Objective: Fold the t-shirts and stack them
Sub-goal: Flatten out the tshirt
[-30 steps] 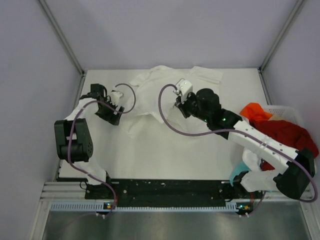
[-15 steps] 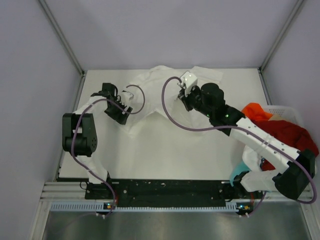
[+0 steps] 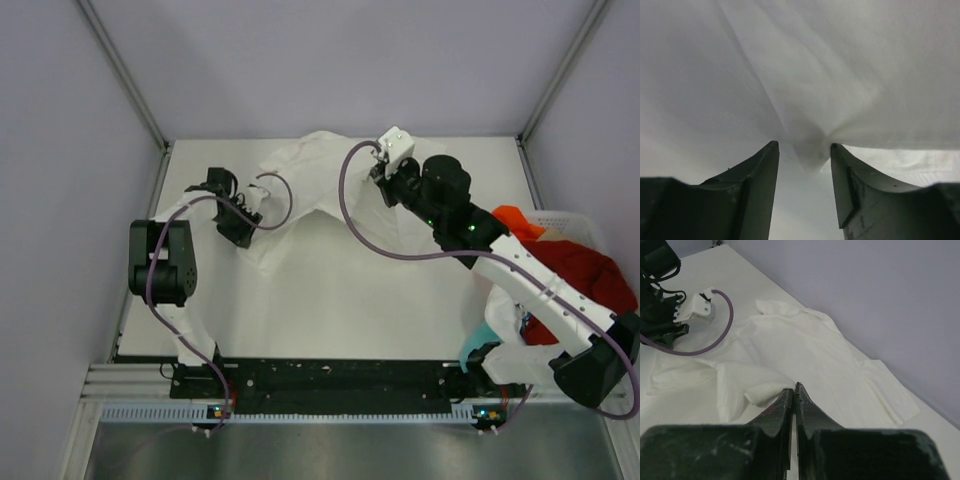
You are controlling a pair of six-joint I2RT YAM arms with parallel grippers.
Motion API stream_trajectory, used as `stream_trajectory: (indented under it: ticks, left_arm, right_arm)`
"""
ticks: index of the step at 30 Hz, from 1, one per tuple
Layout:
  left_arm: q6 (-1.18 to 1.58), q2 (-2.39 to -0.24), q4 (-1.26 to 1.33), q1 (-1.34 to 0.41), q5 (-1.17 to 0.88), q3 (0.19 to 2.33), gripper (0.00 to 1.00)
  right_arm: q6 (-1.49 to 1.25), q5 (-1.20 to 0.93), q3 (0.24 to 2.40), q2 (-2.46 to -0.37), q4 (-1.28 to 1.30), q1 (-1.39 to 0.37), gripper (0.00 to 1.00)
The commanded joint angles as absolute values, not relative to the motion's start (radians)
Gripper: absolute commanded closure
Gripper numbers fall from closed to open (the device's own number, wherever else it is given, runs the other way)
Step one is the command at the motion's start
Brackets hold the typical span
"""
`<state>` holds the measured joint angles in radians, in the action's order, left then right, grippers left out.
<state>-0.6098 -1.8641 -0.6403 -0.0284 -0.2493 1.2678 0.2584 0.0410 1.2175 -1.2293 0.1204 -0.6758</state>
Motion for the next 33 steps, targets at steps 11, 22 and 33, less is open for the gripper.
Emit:
stream_trajectory:
  ticks: [11,22,33]
  left_arm:
    - [-0.586,-1.616,-0.738,-0.029,-0.155,1.396,1.00]
    - [-0.744,-1.175,-0.957,-0.032,-0.087,1.566,1.00]
    - [-0.758,-1.137,-1.109,-0.031,-0.060,1.617,1.00]
  right_arm:
    - [0.258,0.123,1.322,-1.111,0.205,-0.606,1.00]
    - [0.195,-0.043,1.446,-0.852,0.480,-0.606,1.00]
    - [0.133,-0.031,1.451,-0.885,0.511,-0.606,1.00]
